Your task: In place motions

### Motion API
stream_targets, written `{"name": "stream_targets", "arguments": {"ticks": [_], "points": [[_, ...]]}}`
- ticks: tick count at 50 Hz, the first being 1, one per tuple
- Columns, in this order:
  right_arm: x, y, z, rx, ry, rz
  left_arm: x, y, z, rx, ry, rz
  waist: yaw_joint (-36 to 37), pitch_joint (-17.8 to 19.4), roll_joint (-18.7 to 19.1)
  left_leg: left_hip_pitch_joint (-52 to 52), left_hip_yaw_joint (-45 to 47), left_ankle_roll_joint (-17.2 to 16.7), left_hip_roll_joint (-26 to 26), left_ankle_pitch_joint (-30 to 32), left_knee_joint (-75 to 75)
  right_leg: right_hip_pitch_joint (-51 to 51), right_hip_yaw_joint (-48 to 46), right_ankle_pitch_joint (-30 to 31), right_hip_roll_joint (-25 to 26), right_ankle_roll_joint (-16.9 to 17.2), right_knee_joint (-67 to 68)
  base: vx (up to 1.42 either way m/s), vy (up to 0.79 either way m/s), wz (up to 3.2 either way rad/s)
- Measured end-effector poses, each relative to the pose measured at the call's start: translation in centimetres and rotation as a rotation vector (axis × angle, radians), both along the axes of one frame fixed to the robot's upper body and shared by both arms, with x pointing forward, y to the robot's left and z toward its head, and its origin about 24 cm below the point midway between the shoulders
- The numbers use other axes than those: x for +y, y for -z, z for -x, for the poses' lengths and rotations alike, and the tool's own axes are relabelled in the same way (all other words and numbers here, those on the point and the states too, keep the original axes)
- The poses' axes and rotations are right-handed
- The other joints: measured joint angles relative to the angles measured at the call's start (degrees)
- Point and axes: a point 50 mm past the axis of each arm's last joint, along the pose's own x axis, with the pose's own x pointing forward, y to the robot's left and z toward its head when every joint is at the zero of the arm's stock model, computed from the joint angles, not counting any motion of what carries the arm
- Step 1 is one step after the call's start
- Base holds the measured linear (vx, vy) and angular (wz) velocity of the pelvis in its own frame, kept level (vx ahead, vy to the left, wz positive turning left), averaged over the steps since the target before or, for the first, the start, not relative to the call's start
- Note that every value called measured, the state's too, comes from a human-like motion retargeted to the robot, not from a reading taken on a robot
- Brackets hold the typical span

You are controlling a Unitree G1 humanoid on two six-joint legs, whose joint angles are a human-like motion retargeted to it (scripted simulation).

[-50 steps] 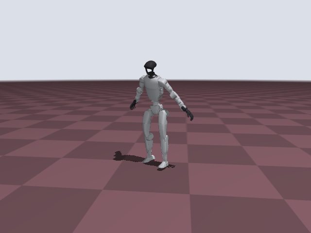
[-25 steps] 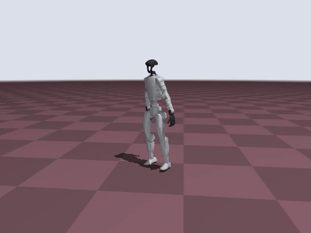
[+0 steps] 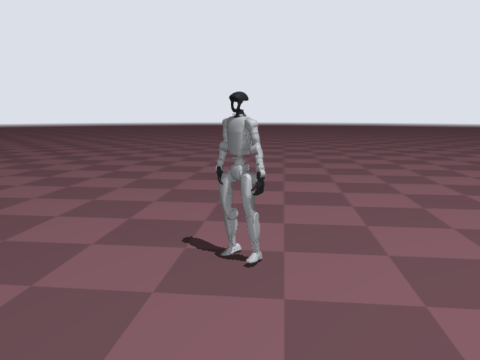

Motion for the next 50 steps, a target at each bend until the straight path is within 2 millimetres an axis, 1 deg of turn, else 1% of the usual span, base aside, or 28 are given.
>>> {"name": "stream_targets", "arguments": {"ticks": [3, 7, 12, 17, 22, 26, 30, 32, 33, 35, 36, 37, 40, 42, 45, 46, 48, 50], "points": [[0.3, -0.3, -1.5, -0.06, -0.053, -0.019, -0.2, 0.1, 0.1, 0.011, -0.017, -0.014, 0.31, -0.03, -0.05, -0.34, -1.16, 0.45, -0.57, 0.23, -0.36, 0.27, -0.99, 0.04, -0.34, 0.11, 0.19, 0.06, 0.14, 0.35], [0.3, -0.5, -2.3, -0.098, -0.048, -0.022, -0.8, 0.3, 0.9, 0.057, -0.08, -0.028, 0.87, -0.28, -0.2, -1.1, -2.65, 1.17, -1.53, 0.57, -0.49, 0.05, -2.29, 0.42, -1.08, 0.13, 0.96, 0.08, 0.18, 0.32], [-0.2, -0.5, -2.0, -0.089, 0.012, -0.012, -2.0, 0.5, 1.7, 0.11, -0.143, -0.026, 1.72, -0.52, -0.22, -2.75, -4.19, 2.21, -2.86, 0.94, -0.68, -1.71, -3.26, 1.15, -2.39, 0.51, 2.41, 0.05, 0.18, 0.15], [-1.4, -0.2, -0.9, -0.064, 0.083, 0.039, -4.0, 0.9, 1.7, 0.137, -0.165, 0.023, 2.76, -0.01, -0.15, -4.38, -4.58, 2.92, -4.26, 2.03, -1.5, -5.07, -2.53, 2.73, -3.77, 0.94, 4.13, 0.0, 0.15, -0.11], [-2.9, 0.0, 0.6, -0.048, 0.154, 0.119, -5.0, 1.1, 1.5, 0.145, -0.128, 0.033, 3.27, 2.68, 0.1, -5.18, -4.81, 2.86, -4.87, 2.15, -1.53, -6.86, -2.29, 6.1, -4.3, 0.87, 4.64, -0.06, 0.11, -0.23], [-3.5, 0.2, 2.1, -0.046, 0.191, 0.173, -4.4, 1.0, 1.3, 0.154, -0.073, 0.007, 3.99, 4.46, 0.82, -5.26, -3.75, 3.06, -3.44, 2.23, -1.41, -8.28, -2.77, 1.87, -2.56, 0.41, 9.14, -0.07, 0.07, -0.4], [-3.7, 0.3, 3.4, -0.049, 0.21, 0.224, -3.7, 0.9, 1.0, 0.134, -0.025, 0.005, 2.72, 5.14, 1.53, -5.68, -3.42, 3.22, -2.05, 2.38, -1.16, -8.3, 0.17, -0.86, 1.54, 1.89, 13.26, -0.12, 0.0, 0.0], [-3.7, 0.4, 4.6, -0.022, 0.229, 0.227, -3.3, 0.8, 1.2, 0.13, -0.028, -0.008, 1.94, 4.89, 1.61, -5.73, -3.8, 3.31, -1.72, 2.56, -1.22, -7.56, 1.19, -1.48, 3.09, 2.46, 13.78, -0.04, -0.01, 0.14], [-3.6, 0.5, 5.3, -0.004, 0.239, 0.225, -3.1, 0.8, 1.4, 0.131, -0.036, -0.016, 1.69, 4.8, 1.56, -5.59, -3.85, 3.34, -1.61, 2.65, -1.29, -7.02, 1.71, -2.11, 3.83, 1.35, 13.56, 0.0, 0.0, 0.0], [-3.6, 0.5, 6.7, 0.036, 0.258, 0.223, -2.9, 0.7, 1.8, 0.142, -0.054, -0.029, 1.55, 4.35, 0.94, -5.08, -3.74, 3.39, -2.1, 2.73, -1.53, -5.59, -0.63, -2.66, 3.64, -1.66, 11.01, -0.03, 0.0, 0.05], [-3.6, 0.5, 7.4, 0.06, 0.26, 0.218, -2.7, 0.7, 2.1, 0.152, -0.066, -0.033, 2.17, 4.0, 0.44, -4.62, -3.18, 3.3, -2.47, 2.76, -1.8, -4.74, -0.97, -3.23, 3.46, -2.46, 9.7, 0.02, 0.0, -0.28], [-3.6, 0.5, 8.1, 0.086, 0.26, 0.214, -2.7, 0.7, 2.4, 0.164, -0.077, -0.036, 2.85, 3.63, -0.11, -4.21, -2.66, 3.23, -2.91, 2.81, -2.04, -3.99, -0.84, -3.52, 3.32, -2.9, 8.43, 0.07, -0.01, -0.44], [-3.6, 0.4, 10.0, 0.175, 0.239, 0.195, -2.8, 0.6, 3.4, 0.203, -0.112, -0.037, 4.95, 2.51, -1.4, -3.32, -1.72, 3.11, -3.93, 3.14, -2.32, -2.51, 0.74, -2.32, 2.92, -2.36, 5.4, 0.05, -0.01, -0.21], [-3.6, 0.3, 10.1, 0.193, 0.215, 0.182, -3.5, 0.7, 3.4, 0.195, -0.159, -0.013, 5.14, 2.64, -1.19, -2.93, -1.54, 3.03, -3.71, 3.34, -2.27, -1.42, -1.57, -1.35, 2.42, -2.38, 3.87, -0.15, 0.0, 0.02], [-3.8, 0.4, 8.4, 0.127, 0.183, 0.181, -4.8, 1.0, 2.5, 0.139, -0.25, 0.052, 3.38, 3.66, -0.52, -2.27, -1.25, 2.69, -3.19, 3.44, -2.14, -0.31, -0.9, -0.79, 3.36, -2.88, 2.48, -0.25, 0.01, -0.02], [-3.9, 0.4, 8.0, 0.103, 0.176, 0.18, -5.0, 1.0, 2.5, 0.128, -0.265, 0.066, 2.39, 3.38, -0.25, -2.43, -1.2, 2.54, -2.96, 3.52, -2.09, -0.36, -0.78, -0.65, 3.64, -3.06, 2.17, -0.22, 0.03, 0.01], [-4.0, 0.4, 7.4, 0.068, 0.173, 0.189, -5.2, 1.1, 2.3, 0.114, -0.277, 0.074, 0.47, 2.73, 0.31, -2.84, -1.19, 2.22, -2.52, 3.78, -2.05, -0.51, -0.77, -0.36, 4.1, -3.3, 1.58, -0.18, 0.04, 0.08], [-4.1, 0.4, 7.2, 0.066, 0.198, 0.207, -5.0, 1.1, 2.0, 0.105, -0.26, 0.053, -0.52, 2.25, 0.86, -3.17, -0.89, 1.83, -2.03, 4.07, -2.11, -0.76, -0.83, -0.25, 4.45, -3.42, 1.25, -0.2, 0.02, 0.02]]}}
